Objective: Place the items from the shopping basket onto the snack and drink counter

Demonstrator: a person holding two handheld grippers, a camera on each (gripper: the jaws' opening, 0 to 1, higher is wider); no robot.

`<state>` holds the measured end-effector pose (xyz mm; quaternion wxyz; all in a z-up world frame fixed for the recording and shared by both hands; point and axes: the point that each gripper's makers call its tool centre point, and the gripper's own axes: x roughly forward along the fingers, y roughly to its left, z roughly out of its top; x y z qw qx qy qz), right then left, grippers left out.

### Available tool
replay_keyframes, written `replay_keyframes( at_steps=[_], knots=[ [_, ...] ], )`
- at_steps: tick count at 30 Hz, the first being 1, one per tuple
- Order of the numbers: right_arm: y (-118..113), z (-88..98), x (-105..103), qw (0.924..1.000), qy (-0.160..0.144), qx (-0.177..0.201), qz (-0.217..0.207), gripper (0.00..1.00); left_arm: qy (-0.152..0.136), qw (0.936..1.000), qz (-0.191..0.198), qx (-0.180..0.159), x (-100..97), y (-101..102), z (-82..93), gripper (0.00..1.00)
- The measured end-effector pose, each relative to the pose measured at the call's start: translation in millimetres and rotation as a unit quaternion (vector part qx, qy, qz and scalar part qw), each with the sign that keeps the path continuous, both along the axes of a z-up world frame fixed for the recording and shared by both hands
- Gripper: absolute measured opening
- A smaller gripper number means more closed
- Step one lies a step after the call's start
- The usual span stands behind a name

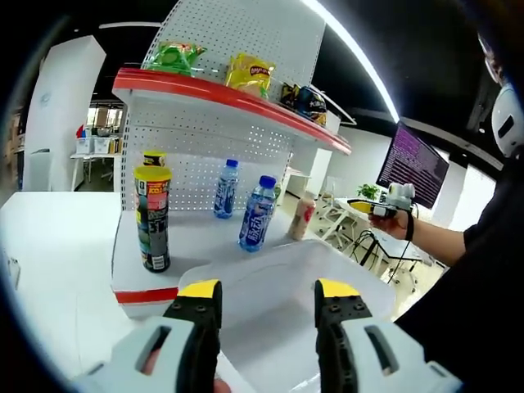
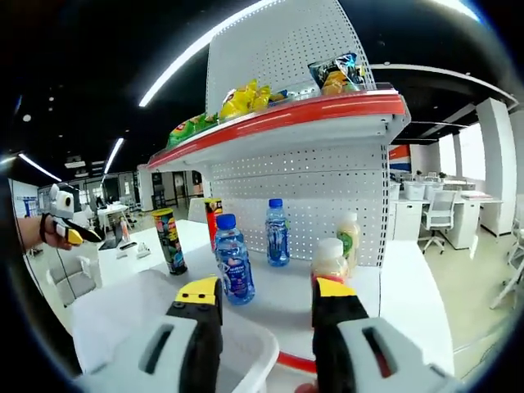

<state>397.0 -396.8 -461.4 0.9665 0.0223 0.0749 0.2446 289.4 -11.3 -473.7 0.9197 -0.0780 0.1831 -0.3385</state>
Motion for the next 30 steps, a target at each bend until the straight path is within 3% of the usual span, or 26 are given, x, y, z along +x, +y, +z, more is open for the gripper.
replay_keyframes(
  at_steps=[11,30],
  knots=[
    [10.3,18.0,-29.4,0.9999,0.005,0.002,0.016,0.48,-0.003,1.0,-0.003,0.0,4.8,0.5,3.3,0.45],
    [8.4,-8.0,-100.8,0.9961,0.078,-0.038,0.01,0.61,0.006,0.9997,-0.018,0.014,-0.5,-3.1,3.8,0.49]
  ],
)
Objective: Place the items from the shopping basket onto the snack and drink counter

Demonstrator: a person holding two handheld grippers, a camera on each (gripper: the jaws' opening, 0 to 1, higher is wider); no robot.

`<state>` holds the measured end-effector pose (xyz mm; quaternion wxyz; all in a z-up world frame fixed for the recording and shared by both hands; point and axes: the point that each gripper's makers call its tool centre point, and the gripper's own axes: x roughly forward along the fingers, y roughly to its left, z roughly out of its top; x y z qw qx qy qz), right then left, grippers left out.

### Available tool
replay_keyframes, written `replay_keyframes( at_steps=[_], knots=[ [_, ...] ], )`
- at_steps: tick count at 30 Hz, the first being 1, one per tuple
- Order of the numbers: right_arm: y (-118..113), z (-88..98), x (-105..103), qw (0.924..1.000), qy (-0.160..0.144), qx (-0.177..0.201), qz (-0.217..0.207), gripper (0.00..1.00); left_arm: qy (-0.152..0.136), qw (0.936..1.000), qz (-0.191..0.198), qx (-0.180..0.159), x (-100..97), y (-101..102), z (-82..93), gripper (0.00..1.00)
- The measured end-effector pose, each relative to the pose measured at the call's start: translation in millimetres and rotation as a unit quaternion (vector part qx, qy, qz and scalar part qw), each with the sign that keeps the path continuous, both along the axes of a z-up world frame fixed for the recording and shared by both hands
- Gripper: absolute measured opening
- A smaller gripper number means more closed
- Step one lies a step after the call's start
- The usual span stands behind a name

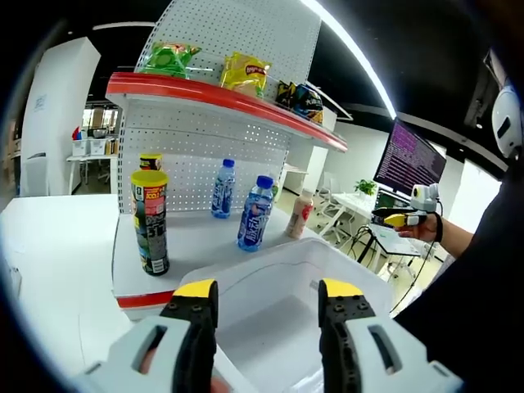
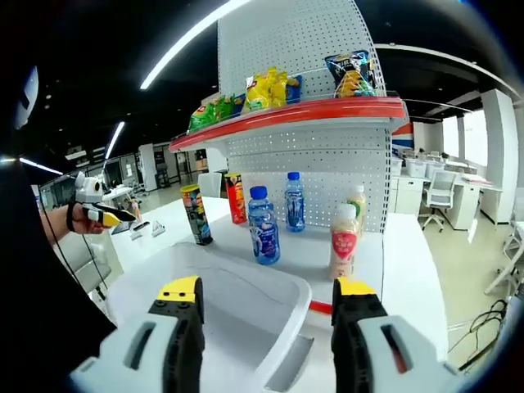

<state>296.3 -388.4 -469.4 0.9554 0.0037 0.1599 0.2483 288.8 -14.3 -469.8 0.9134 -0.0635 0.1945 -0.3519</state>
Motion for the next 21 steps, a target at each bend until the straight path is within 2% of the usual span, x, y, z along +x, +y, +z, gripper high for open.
replay_keyframes(
  at_steps=[7,12,15,17,21],
  knots=[
    [-4.8,-6.7,-13.8,0.9999,0.013,-0.002,-0.01,0.61,0.011,0.9996,-0.025,0.009,-3.2,-14.2,-2.4,0.54],
    [-4.1,-6.6,-27.3,0.9997,0.02,-0.004,-0.009,0.61,0.026,0.9981,-0.05,0.023,-9.0,-31.8,-11.6,0.68],
    [-2.6,-6.3,-35.8,0.9997,0.022,-0.003,-0.01,0.61,0.021,0.9976,-0.057,0.034,-12.5,-37.2,-11.1,0.78],
    [-1.6,-6.7,-39.9,0.9997,0.024,-0.003,-0.009,0.61,0.015,0.998,-0.053,0.03,-13.3,-38.6,-7.1,0.84],
    [1.0,-6.0,-42.5,0.9997,0.025,0.0,-0.007,0.61,0.022,0.9979,-0.054,0.026,-16.0,-42.1,-7.1,0.85]
  ],
)
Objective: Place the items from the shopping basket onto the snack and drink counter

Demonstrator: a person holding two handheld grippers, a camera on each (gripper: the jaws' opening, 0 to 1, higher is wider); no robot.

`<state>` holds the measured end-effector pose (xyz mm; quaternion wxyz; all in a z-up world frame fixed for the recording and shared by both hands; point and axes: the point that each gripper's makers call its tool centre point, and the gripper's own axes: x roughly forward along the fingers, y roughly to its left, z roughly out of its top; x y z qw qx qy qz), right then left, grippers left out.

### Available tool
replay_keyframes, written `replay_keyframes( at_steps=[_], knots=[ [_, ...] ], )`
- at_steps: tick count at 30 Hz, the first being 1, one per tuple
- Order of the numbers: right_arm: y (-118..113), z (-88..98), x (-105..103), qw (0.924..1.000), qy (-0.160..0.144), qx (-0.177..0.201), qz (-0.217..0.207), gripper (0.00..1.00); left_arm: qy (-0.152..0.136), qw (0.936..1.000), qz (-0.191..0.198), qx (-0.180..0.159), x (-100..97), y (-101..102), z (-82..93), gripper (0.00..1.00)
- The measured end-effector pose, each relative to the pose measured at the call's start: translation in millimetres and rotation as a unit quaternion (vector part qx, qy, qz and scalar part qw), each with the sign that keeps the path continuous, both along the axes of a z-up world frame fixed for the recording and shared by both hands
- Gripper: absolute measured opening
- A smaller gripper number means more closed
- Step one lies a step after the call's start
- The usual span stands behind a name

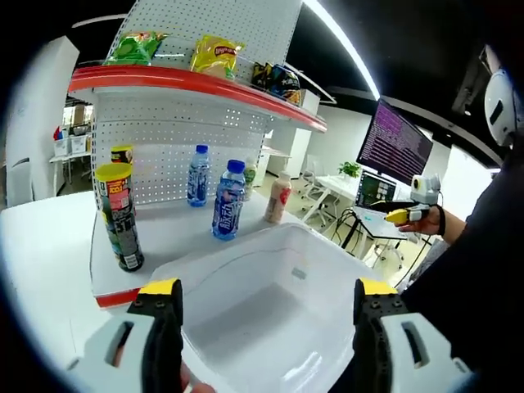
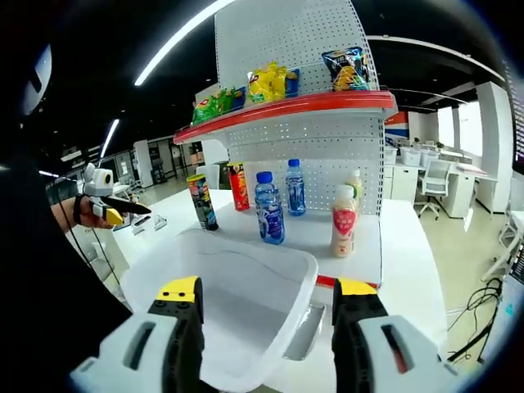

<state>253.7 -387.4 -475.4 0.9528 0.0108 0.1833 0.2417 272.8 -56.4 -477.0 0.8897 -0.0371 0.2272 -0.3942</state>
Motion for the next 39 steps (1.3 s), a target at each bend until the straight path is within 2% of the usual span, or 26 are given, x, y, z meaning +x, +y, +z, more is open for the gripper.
replay_keyframes(
  at_steps=[3,11,22,33,39],
  knots=[
    [-0.3,2.8,1.4,1.0,-0.005,0.001,-0.001,0.61,0.002,1.0,0.0,0.006,0.1,-0.3,-2.5,0.85],
    [-0.6,1.5,-4.4,1.0,0.001,-0.002,0.004,0.6,-0.007,0.9999,0.007,0.005,-4.8,1.9,3.9,0.85],
    [-8.4,13.2,-5.4,0.9999,-0.009,-0.006,-0.002,0.57,-0.003,0.9998,0.018,-0.003,-7.1,5.7,1.5,0.84],
    [3.8,8.9,-7.9,0.9996,0.001,-0.015,0.025,0.58,-0.003,0.9997,0.024,0.001,-10.3,6.6,6.1,0.83],
    [1.9,7.9,-8.9,0.9995,0.003,-0.016,0.026,0.58,-0.003,0.9996,0.026,0.004,-11.1,8.4,7.1,0.83]
  ],
)
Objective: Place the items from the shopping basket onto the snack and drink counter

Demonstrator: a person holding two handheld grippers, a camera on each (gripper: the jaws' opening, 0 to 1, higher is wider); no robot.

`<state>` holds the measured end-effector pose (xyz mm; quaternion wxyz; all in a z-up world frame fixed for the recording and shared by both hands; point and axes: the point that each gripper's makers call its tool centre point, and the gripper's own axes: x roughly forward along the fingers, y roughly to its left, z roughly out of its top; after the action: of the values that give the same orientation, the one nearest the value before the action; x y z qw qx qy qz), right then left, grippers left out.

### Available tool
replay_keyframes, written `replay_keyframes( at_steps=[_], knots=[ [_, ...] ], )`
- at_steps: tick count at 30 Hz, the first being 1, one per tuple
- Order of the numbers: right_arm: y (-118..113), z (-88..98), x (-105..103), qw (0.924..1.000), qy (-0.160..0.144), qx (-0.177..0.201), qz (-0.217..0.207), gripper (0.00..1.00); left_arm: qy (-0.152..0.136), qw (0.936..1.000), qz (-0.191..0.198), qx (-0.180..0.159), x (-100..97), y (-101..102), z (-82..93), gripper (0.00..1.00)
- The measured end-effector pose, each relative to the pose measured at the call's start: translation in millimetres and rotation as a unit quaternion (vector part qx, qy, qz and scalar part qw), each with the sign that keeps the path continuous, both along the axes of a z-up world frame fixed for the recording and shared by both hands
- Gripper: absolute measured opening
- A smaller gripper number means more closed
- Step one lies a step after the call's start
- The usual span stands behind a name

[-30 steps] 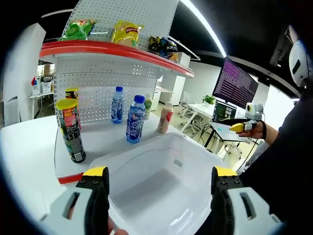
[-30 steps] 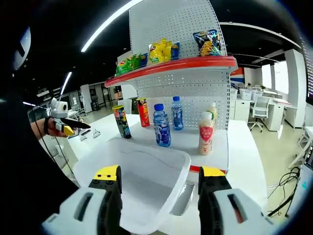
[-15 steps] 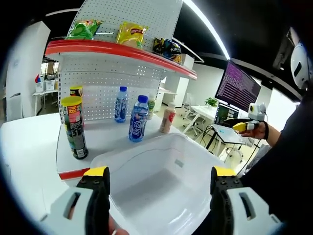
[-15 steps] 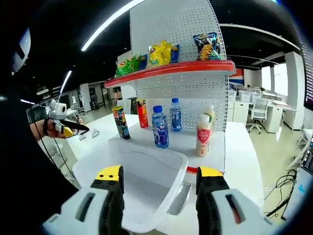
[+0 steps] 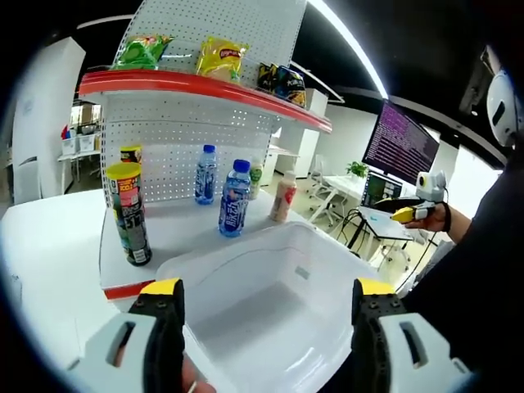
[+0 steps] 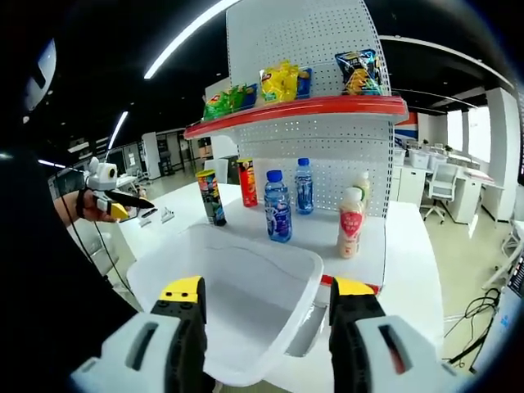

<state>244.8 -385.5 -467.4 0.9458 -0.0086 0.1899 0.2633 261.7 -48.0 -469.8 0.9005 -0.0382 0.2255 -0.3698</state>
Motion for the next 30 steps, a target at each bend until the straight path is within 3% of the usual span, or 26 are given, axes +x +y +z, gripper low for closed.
replay_keyframes(
  at_steps=[30],
  knots=[
    [5.7,-0.2,-7.5,1.0,-0.003,0.005,0.002,0.58,-0.001,1.0,0.0,-0.003,-3.6,1.0,1.1,0.83]
  ],
)
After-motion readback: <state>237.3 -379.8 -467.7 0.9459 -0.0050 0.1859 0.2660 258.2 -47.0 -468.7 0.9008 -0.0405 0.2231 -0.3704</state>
